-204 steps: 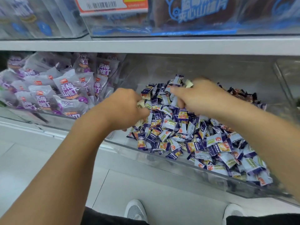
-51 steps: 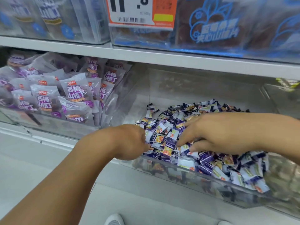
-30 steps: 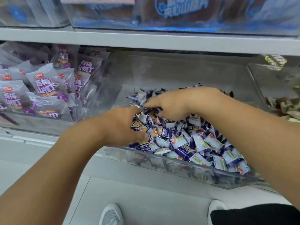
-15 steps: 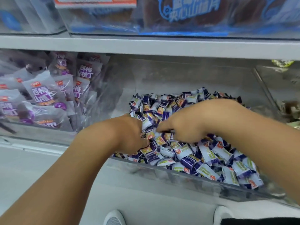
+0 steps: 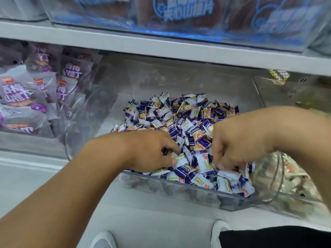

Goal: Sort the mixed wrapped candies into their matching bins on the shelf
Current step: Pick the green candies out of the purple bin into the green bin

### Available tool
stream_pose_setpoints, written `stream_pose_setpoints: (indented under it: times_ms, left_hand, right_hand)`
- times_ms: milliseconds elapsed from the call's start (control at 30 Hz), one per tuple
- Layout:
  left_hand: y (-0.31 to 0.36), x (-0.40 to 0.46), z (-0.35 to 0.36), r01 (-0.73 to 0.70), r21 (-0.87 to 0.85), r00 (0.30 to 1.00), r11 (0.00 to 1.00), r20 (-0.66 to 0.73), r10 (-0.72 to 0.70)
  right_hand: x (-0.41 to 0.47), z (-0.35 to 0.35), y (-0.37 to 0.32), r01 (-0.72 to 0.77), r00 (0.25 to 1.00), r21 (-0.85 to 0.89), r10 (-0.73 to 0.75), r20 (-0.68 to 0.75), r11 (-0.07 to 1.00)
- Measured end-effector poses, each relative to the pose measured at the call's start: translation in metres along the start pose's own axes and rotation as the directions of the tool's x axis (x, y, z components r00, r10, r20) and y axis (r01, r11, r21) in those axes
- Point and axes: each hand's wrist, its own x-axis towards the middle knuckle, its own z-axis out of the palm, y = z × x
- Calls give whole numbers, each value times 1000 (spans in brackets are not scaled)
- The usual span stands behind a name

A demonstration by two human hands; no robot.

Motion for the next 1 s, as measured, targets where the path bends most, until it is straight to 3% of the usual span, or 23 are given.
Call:
stream_pose_setpoints:
  times_ms: [133, 233, 300, 433, 533, 633, 667, 733, 800, 833, 867, 933, 1000]
  left_hand:
    - [-5, -3, -9, 166, 151, 985, 975, 27, -172]
    - [-14, -14, -21, 296, 411, 934, 862, 63, -351]
    - [-24, -21, -26, 369, 481, 905, 795, 9, -426]
    - [-39, -21, -21, 354, 293, 935, 888, -102, -339]
    - [-38, -19, -21, 301, 182, 929, 936, -280, -244]
    - [-22, -14, -22, 145, 60, 894, 988, -436, -105]
    - [-16, -10, -20, 77, 27, 902, 997, -427, -58]
    - [-7, -2, -13, 8, 35, 956, 999, -293, 3]
    - [-5, 5, -7, -5, 84, 993, 996, -119, 15]
    - [-6, 8, -6, 3, 92, 998, 996, -58, 2]
    - [-6, 9, -7, 21, 87, 1000, 996, -24, -19]
    - [-6, 10, -10, 75, 74, 997, 994, 3, -75]
    - [-2, 8, -16, 150, 175, 987, 973, 38, -158]
  right_hand:
    - [0, 4, 6, 2, 1000, -1, -2, -19, 1000]
    - [-3, 6, 7, 12, 1000, -86, -11, 15, 996]
    - [-6, 8, 1, 8, 1000, -220, -2, 28, 975]
    - [9, 5, -11, 28, 999, -329, -14, 45, 944]
    - [27, -6, -19, 21, 997, -318, -41, -59, 948]
    - [31, -17, -23, 63, 998, -214, -66, -10, 975]
    - [29, -24, -21, 75, 997, -132, -79, -24, 988]
    - [32, -41, -12, 73, 967, -104, -96, -236, 992]
    - [48, -53, 0, 3, 842, -113, -64, -536, 994]
    - [58, -54, 4, -12, 785, -87, -44, -617, 996]
    - [68, -54, 7, -18, 776, -71, -30, -630, 997]
    - [81, -50, 7, -48, 858, -99, -10, -514, 994]
    - [87, -46, 5, -86, 917, -164, 14, -398, 983]
